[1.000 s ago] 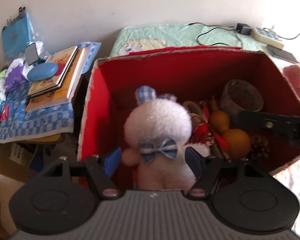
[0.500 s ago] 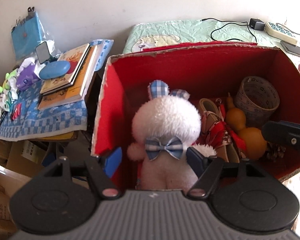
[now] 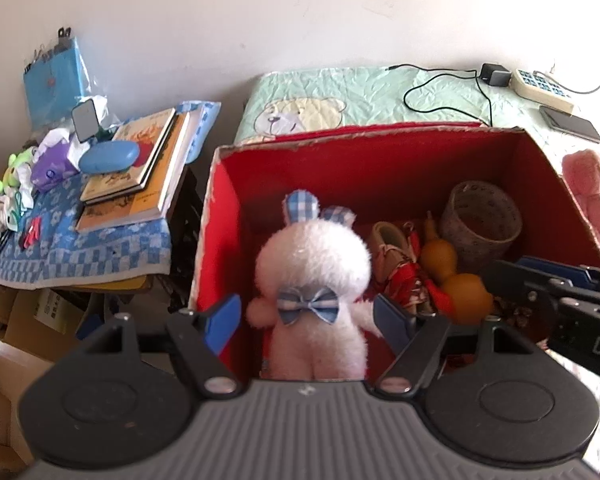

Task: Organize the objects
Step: 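Lower the bunny into the red box and open the right gripper, then move the right gripper to the yellow tiger plush with red body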

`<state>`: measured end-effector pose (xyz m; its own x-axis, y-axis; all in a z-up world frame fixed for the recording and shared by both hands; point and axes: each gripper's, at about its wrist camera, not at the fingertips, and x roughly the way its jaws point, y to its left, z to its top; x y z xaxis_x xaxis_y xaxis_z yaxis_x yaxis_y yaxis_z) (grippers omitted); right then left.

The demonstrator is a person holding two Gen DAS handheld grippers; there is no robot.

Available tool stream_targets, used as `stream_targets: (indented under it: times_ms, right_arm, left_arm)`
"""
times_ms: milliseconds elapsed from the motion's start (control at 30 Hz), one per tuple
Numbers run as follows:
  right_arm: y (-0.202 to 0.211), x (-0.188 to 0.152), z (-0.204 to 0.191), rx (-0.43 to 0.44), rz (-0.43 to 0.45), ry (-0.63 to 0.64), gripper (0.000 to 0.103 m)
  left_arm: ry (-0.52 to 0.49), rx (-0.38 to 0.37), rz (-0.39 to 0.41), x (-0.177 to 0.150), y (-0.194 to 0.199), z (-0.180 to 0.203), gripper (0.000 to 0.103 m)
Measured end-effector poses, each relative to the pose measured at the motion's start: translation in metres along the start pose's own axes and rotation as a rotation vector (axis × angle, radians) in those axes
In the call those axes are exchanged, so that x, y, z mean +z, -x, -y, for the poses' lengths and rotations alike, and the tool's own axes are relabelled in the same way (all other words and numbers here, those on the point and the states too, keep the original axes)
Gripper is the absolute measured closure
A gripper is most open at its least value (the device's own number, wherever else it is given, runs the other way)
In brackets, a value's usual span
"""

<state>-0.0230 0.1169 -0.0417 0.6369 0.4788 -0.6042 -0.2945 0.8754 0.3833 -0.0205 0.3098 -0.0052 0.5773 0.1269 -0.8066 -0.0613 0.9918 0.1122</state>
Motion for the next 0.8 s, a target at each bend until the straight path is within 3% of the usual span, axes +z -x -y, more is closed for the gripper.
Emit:
stream_targets:
  times_ms: [400, 800]
  right_arm:
    - [0.035, -0.004, 0.013, 0.065, -0.063, 0.048, 0.07]
    - [0.069, -0.009, 0.071, 0.073, -0.127, 0.022, 0.07]
  left_arm:
    - [-0.016, -0.016, -0.006, -0.01, 0.041, 0.033, 0.028]
    - [-0.039, -0.014, -0.072, -0.022, 0.055, 0.102, 0.029]
